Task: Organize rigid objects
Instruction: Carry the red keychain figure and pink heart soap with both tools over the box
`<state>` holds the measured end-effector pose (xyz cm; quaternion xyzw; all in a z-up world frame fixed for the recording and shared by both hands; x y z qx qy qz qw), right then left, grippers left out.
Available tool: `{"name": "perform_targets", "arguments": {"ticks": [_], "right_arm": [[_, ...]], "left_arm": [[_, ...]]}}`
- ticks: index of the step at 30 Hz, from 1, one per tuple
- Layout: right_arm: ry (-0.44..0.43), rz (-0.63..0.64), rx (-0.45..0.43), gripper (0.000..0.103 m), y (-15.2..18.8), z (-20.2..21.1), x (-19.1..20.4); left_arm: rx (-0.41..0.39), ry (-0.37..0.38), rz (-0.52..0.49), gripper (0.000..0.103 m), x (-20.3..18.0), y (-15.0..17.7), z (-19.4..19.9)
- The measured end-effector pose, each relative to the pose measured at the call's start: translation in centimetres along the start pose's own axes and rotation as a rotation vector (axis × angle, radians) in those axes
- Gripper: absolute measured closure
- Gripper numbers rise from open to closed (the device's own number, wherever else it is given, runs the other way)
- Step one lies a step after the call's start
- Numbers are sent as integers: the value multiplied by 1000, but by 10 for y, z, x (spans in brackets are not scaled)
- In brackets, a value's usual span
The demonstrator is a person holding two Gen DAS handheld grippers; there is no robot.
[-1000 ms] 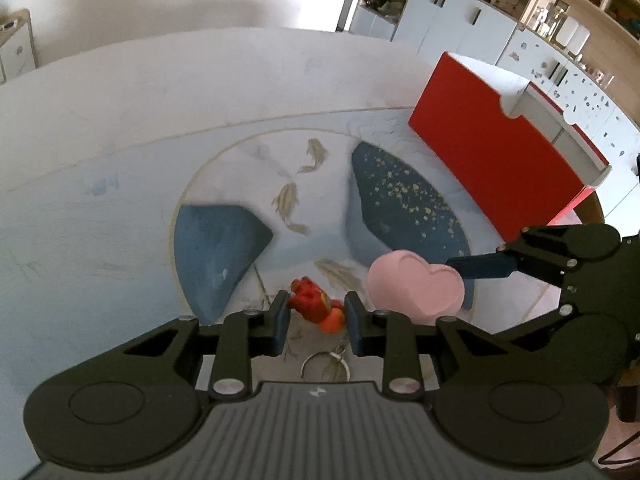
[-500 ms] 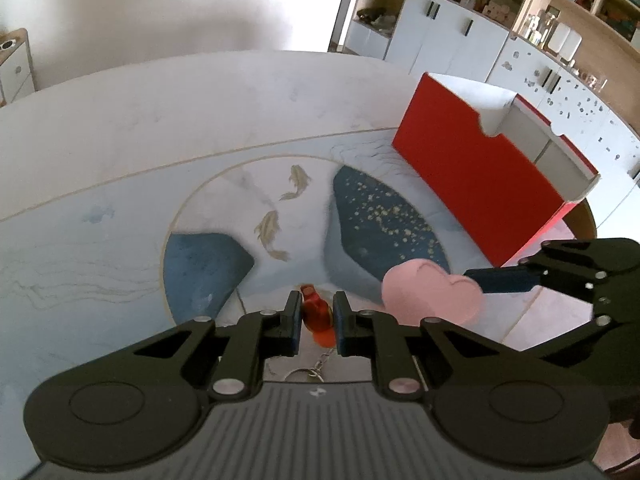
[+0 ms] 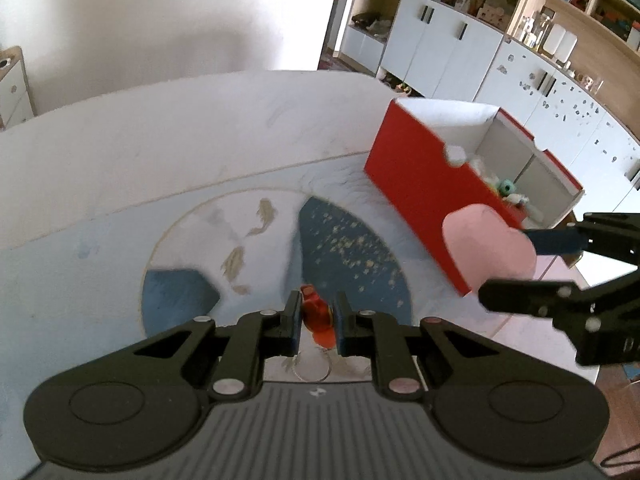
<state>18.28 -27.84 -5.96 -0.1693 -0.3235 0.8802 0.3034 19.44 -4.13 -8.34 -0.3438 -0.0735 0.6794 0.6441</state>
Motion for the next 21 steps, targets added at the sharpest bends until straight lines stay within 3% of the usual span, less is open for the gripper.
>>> {"name": "perform_targets", "arguments": {"ticks": [11, 21], "right_arm": [[60, -8, -48, 36, 5, 20, -65], [123, -42, -35, 36, 21, 21, -132]], "left_arm": [[-59, 31, -33, 87, -63, -37, 2], [-92, 60, -103, 87, -136, -70, -14]]}}
Point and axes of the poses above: each gripper's, at about its wrist camera, not at the fingertips, and z roughly against the way its jaws point, x to its left, y to its underside, the point moved 1 cm from there along -z, roughly the way its jaws point, and after that the axes turned 14 degrees about z, right-handed, at the moved point
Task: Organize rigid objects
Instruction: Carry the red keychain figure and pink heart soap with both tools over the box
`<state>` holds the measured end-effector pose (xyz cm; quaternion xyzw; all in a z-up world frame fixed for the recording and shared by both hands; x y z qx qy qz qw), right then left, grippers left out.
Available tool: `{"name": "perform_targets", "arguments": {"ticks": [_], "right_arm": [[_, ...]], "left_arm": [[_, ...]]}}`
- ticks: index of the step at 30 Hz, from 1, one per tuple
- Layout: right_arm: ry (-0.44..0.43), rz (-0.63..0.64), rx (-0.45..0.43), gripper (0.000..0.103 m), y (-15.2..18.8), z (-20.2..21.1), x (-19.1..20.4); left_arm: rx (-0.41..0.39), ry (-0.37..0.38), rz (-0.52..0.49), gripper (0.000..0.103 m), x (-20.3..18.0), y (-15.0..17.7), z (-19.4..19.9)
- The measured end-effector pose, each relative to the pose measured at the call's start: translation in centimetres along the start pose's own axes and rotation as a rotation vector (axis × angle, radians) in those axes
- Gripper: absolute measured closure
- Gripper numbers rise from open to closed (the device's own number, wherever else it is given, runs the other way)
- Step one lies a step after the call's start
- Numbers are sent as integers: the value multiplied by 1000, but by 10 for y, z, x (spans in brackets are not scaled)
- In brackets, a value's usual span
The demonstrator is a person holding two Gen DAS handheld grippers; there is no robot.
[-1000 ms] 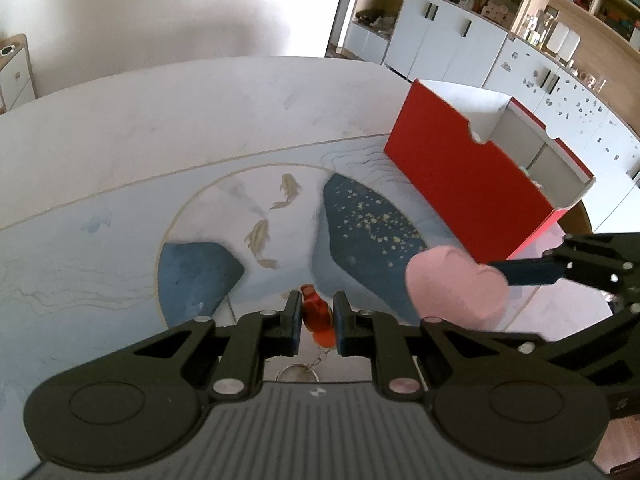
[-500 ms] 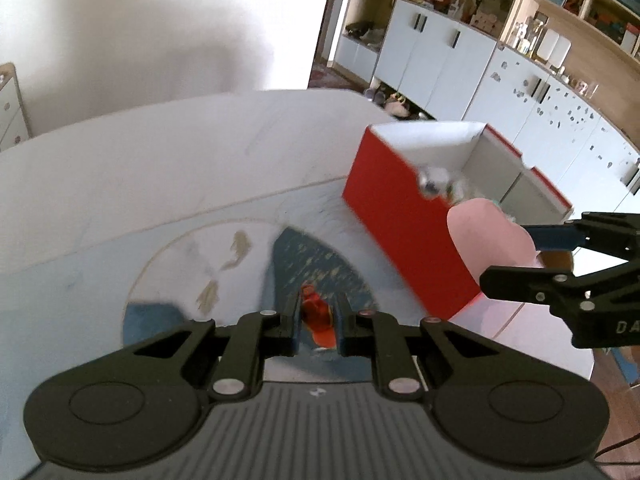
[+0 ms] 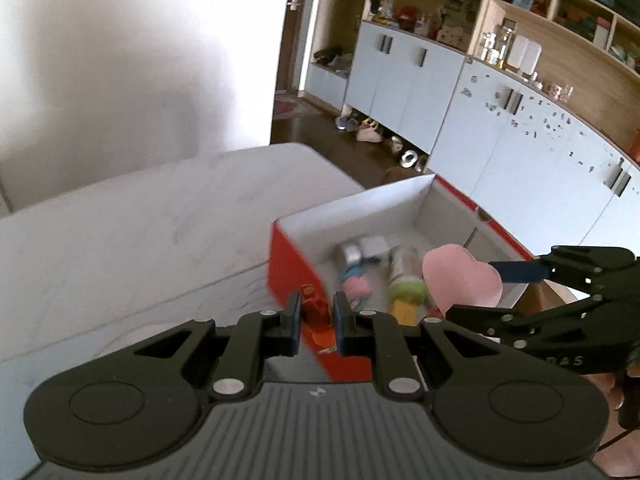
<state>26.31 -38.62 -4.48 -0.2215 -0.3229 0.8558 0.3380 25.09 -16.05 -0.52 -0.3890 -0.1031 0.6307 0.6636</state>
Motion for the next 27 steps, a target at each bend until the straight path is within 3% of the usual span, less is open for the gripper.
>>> {"name": "perform_targets", "arguments": {"ticks": [9, 16, 27], "right_arm": [[41, -17, 55, 36, 23, -19, -48], [54, 0, 100, 36, 29, -42, -60], [31, 64, 163, 36, 32, -67, -65]], "left_arm": [[41, 34, -14, 87, -49, -20, -42], [87, 27, -38, 87, -79, -22, -88], [179, -67, -64, 87, -88, -14, -155]]}}
Point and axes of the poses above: each gripper's, at about its wrist camera, not at the fingertips, and z roughly against the way its jaws point, x to its left, y to its underside, the point moved 1 cm from there along -z, roughly the way its jaws point, and after that the axes turned 14 degrees about z, right-handed, at the moved point
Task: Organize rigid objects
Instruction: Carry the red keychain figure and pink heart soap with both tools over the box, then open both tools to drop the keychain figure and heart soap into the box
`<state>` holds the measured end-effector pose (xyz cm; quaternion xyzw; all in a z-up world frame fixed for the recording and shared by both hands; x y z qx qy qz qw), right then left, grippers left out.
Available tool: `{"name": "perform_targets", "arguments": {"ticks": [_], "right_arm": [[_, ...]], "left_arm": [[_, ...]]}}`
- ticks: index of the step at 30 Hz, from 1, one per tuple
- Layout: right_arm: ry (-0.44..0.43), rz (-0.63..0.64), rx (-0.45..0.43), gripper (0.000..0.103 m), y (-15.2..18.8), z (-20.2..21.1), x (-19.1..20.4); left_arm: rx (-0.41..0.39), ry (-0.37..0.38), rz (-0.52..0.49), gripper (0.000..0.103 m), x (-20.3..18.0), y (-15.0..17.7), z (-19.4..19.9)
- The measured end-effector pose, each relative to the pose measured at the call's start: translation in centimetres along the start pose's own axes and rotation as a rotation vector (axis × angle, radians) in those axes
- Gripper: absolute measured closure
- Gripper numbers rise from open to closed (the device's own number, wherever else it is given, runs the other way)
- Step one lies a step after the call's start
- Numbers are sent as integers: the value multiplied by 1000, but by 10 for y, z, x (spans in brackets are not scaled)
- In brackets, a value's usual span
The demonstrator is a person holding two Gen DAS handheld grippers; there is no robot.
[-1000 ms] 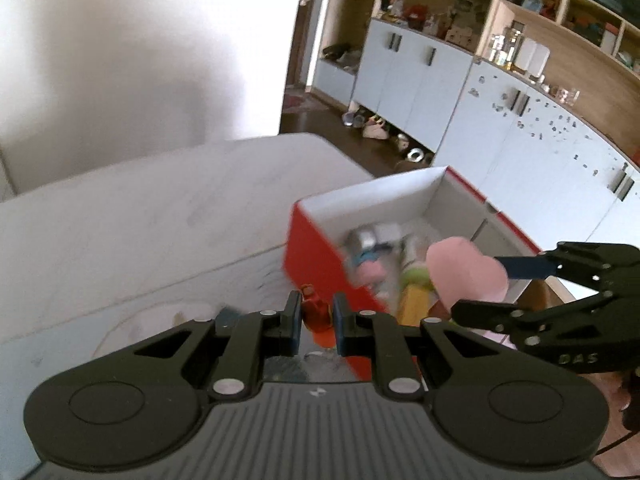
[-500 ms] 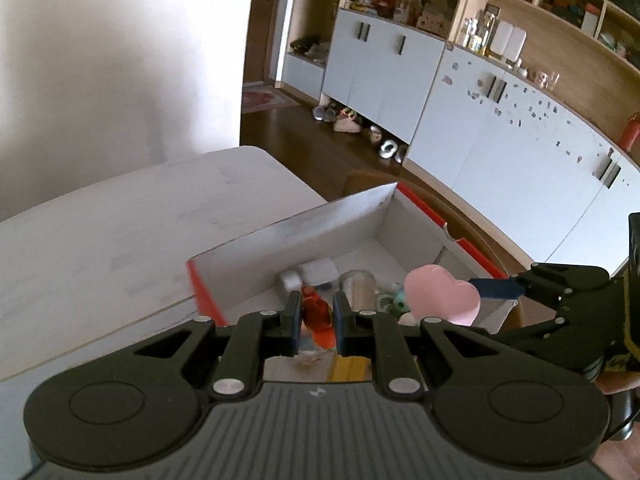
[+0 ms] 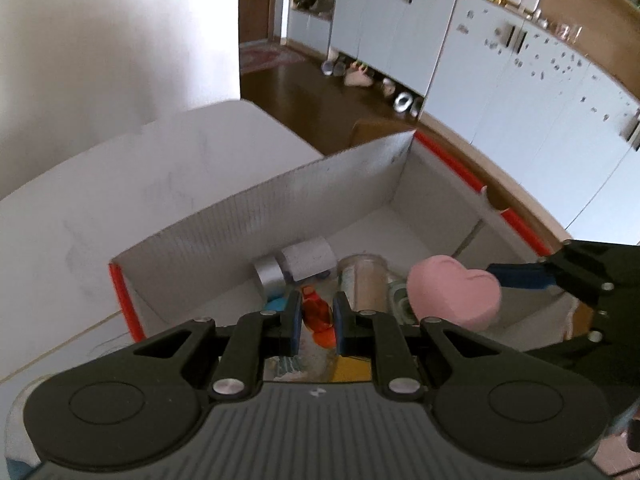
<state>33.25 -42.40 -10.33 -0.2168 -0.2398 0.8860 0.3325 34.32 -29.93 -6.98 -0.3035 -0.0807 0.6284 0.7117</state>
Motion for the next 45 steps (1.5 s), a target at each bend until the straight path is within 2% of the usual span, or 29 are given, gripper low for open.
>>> {"name": "perform_targets", "arguments": {"ticks": [14, 19, 25, 34, 45], "right_arm": [[-34, 27, 48, 36, 0, -15, -4], [-49, 11, 62, 36, 2, -17, -7], [-64, -14, 49, 28, 5, -10, -8], [-62, -68, 0, 25, 9, 15, -9], [-47, -137, -90, 19, 9, 59, -4]], "left_arm": [[134, -70, -5, 87, -4, 4, -48], [150, -83, -8, 87, -5, 7, -51], [171, -83, -2, 87, -3, 10, -47], [128, -73, 5, 87, 4, 19, -21], [53, 2, -15, 86, -3, 25, 26]]}}
Point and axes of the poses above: each gripper's, at about its wrist camera, not at the fingertips, and z roughly against the way its jaws point, x to its left, y to its underside, the point moved 1 cm from there along -z, roughly the way its jaws point, and after that the axes turned 14 degrees about z, right-handed, at the moved point
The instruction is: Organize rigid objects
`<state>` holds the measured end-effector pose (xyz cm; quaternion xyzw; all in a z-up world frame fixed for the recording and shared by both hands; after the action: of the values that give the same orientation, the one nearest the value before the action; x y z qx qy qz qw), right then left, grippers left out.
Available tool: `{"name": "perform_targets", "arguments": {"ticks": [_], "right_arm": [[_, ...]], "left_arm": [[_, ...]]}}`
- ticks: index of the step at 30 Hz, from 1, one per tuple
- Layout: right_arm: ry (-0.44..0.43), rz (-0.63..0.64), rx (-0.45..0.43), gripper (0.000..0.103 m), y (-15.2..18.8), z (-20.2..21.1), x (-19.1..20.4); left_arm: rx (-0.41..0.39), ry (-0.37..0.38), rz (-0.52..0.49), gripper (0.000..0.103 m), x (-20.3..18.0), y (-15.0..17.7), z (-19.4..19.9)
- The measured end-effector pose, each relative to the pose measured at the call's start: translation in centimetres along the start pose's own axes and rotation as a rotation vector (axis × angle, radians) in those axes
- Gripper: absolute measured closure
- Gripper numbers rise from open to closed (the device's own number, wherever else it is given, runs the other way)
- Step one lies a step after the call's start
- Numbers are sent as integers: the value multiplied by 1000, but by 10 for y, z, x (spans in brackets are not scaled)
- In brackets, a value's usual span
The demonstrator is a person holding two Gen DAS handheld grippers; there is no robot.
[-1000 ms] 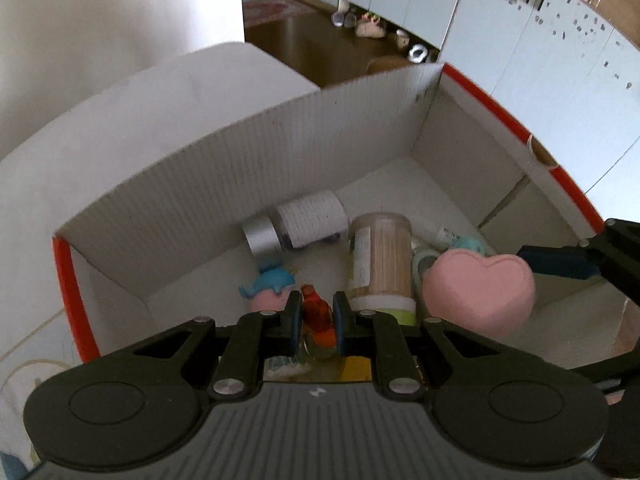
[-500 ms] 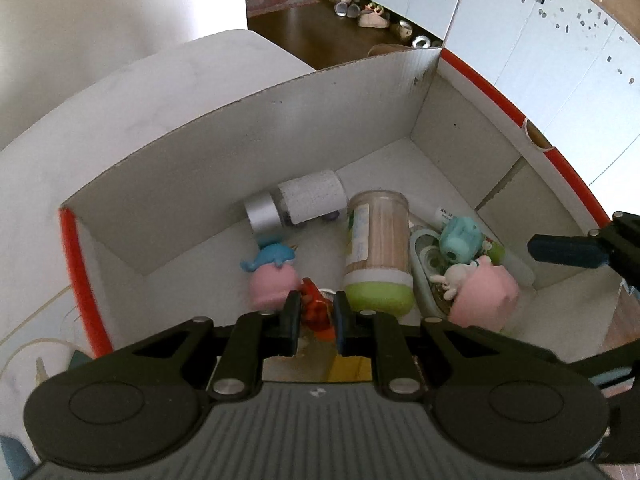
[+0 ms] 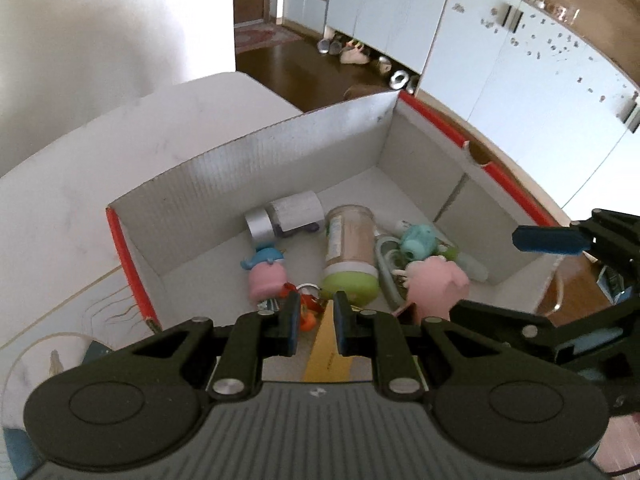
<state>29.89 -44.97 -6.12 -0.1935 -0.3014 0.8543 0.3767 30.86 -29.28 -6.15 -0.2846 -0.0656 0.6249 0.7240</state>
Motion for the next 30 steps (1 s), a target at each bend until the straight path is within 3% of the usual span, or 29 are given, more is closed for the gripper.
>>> {"name": "perform_targets", "arguments": {"ticks": [3, 6, 7, 8, 16, 30], "right_arm": [[0, -16, -31, 17, 1, 14, 3], [6, -39, -70, 15, 1, 25, 8], [5, -48, -81, 14, 1, 29, 9], [4, -58, -90, 14, 1, 33, 10], [11, -106, -172, 3, 4, 56, 30], [73, -141, -238, 0, 8, 78, 75]], "left_arm": [[-27, 17, -8, 80, 1, 4, 13], [-61, 37, -21, 56, 4, 9, 27], [-77, 41, -27, 42, 5, 11, 32], [-96, 47, -32, 38, 6, 13, 38], [-147, 91, -38, 38, 23, 26, 67], [-179, 126, -24, 15, 59, 60, 109]]}}
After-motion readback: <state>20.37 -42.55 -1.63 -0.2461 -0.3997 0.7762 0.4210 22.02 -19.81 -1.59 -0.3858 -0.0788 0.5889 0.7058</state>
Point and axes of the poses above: each gripper's, at about its wrist camera, not at the fingertips, and z roughly against the way its jaws point, x to its left, y to its underside, the point moved 1 cm from there along -z, roughly the way its jaws point, and after that the axes turned 14 degrees about z, right-handed, at the moved point
